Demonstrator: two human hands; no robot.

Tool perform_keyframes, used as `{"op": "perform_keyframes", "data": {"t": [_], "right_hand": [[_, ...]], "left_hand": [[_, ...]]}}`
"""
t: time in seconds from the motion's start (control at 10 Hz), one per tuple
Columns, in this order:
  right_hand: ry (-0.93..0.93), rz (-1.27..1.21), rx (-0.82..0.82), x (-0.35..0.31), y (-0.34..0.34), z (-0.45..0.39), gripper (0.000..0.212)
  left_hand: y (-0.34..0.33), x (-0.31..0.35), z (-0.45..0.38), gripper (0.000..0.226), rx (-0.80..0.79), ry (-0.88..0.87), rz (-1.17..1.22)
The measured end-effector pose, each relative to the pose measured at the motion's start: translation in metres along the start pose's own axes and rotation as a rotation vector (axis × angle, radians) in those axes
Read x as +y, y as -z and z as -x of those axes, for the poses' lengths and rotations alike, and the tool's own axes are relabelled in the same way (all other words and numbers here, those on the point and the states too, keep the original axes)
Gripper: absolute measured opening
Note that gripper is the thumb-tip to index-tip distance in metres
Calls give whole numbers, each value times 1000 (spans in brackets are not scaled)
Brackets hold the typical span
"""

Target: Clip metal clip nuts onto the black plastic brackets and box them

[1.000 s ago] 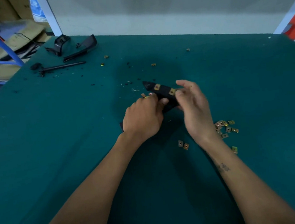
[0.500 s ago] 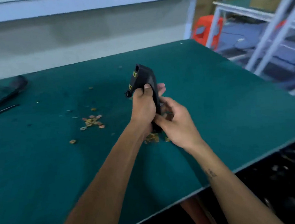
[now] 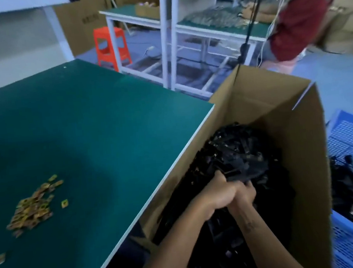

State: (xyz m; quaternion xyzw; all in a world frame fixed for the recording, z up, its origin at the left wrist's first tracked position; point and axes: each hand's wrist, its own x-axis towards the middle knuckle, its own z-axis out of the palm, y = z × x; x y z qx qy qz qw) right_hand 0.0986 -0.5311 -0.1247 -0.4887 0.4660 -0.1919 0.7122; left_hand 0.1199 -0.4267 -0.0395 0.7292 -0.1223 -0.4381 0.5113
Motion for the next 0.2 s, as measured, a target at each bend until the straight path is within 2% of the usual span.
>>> {"op": "perform_keyframes", "data": {"t": [0.1,0.2], "right_hand": [[-68,-50,355,30,30,-17,54],[-65,-39,495,40,43,-19,48]], "left_hand": [[8,-14,9,61,-63,46,117],[34,-22,20,54,31,55,127]]}}
